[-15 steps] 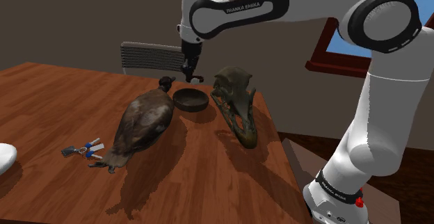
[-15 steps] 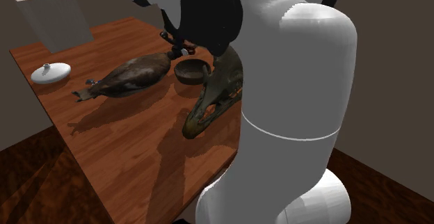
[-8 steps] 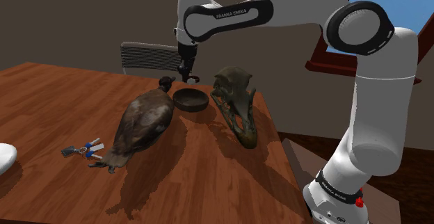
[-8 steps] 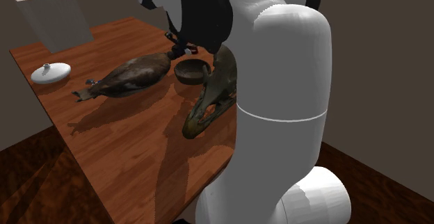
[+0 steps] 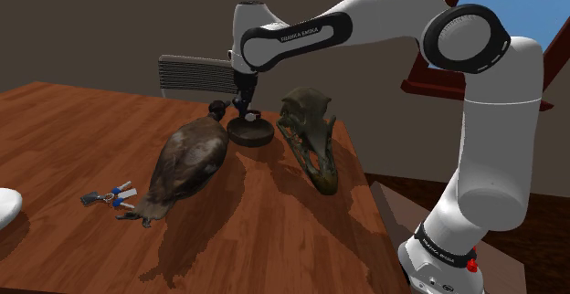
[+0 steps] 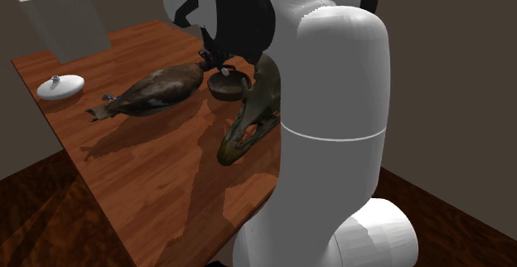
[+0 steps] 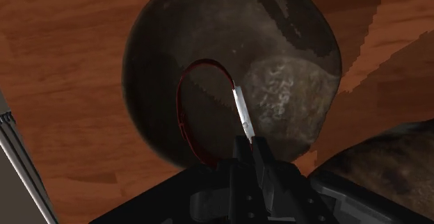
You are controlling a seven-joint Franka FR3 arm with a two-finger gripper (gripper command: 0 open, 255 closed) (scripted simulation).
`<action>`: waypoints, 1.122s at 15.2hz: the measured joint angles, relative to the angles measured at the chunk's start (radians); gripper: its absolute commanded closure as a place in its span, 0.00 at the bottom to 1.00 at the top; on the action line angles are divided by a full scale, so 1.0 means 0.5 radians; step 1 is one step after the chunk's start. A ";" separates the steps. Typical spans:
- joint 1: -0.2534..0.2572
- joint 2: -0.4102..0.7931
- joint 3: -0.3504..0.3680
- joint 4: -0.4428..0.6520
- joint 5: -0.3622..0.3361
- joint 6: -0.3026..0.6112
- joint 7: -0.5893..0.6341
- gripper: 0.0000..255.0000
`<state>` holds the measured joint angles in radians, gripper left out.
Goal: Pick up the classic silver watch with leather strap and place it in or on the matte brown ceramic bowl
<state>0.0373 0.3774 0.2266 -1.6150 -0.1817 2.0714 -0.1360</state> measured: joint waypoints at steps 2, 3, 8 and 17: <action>0.000 0.018 -0.003 -0.035 -0.008 0.052 0.007 1.00; 0.001 0.032 -0.006 -0.053 -0.014 0.084 0.013 1.00; 0.000 0.036 -0.007 -0.079 -0.017 0.114 0.017 1.00; 0.000 0.036 -0.007 -0.080 -0.017 0.115 0.017 0.00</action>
<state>0.0372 0.3953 0.2229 -1.6549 -0.1902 2.1289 -0.1275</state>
